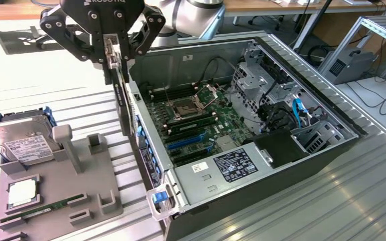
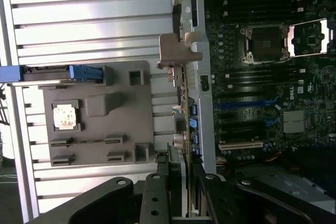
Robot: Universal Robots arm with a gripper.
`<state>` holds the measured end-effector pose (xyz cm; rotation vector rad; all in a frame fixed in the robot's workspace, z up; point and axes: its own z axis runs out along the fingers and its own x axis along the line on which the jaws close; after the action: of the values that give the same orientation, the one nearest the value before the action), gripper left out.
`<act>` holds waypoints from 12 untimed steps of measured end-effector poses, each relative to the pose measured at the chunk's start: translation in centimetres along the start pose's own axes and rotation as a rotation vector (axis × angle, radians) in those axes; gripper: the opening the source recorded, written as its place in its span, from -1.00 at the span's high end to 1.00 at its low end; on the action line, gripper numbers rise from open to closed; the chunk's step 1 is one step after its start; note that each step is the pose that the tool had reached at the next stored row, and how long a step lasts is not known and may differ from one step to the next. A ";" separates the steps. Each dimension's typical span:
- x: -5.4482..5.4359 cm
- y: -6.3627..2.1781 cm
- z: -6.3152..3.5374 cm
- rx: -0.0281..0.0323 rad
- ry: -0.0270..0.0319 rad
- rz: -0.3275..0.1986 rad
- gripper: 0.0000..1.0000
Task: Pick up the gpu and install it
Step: 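Pick up the gpu and move the gpu toward the slot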
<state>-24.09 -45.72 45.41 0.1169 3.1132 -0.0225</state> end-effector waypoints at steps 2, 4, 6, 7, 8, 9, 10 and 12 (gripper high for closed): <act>-0.3 0.02 0.01 0.0000 0.0000 0.000 0.45; -0.6 0.05 0.02 0.0000 0.0000 0.000 0.45; -0.9 0.07 0.02 0.0001 0.0001 0.000 0.45; -1.1 0.08 0.03 0.0001 0.0000 0.000 0.45; -1.3 0.10 0.04 -0.0001 0.0000 0.000 0.45; -1.5 0.11 0.04 0.0000 0.0000 0.000 0.45; -1.7 0.13 0.04 0.0000 0.0000 0.000 0.45; -2.0 0.15 0.05 0.0000 0.0000 0.000 0.45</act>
<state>-22.12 -45.72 45.40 0.1170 3.1132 -0.0224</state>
